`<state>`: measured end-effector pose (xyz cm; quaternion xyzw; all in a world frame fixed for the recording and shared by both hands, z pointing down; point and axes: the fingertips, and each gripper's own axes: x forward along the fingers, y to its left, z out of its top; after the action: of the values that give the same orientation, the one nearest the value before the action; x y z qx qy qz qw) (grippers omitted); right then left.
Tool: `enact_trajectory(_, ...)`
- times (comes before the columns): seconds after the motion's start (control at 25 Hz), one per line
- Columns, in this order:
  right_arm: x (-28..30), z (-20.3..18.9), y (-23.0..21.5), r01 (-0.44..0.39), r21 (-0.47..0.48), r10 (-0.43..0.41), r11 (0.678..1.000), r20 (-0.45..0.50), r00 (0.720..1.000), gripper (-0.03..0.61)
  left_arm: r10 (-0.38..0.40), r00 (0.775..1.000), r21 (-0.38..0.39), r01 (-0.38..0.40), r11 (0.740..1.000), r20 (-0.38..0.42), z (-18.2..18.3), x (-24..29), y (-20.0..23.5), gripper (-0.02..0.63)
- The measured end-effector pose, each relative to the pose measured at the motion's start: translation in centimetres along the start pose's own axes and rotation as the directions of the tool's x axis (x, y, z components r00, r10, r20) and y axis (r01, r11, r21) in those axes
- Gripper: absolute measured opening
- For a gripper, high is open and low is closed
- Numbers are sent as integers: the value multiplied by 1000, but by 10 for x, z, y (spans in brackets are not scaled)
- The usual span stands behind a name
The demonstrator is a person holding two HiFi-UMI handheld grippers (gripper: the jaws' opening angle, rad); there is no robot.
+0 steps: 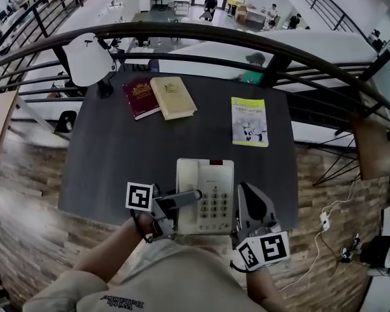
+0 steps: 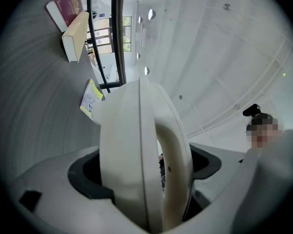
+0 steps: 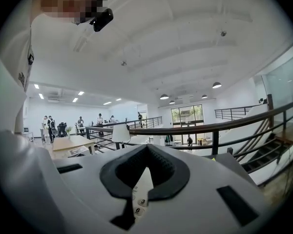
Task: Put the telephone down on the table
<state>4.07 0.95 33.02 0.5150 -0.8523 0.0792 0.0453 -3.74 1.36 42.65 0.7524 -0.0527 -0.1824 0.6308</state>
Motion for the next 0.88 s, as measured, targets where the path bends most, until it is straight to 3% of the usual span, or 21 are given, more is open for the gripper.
enact_trajectory(0.36, 45, 6, -30, 30, 16, -30, 999, -31, 999, 2, 2, 1000, 29, -1, 1000, -27, 41, 8, 12, 454)
enact_trajectory(0.56, 63, 4, -48, -8, 17, 9, 1000, -50, 999, 2, 49, 997, 98, -44, 994, -54, 47, 20, 30, 454)
enact_trajectory(0.88, 83, -7, -73, -29, 40, 33, 999, -86, 996, 2, 65, 998, 78, -63, 995, -22, 60, 31, 46, 454)
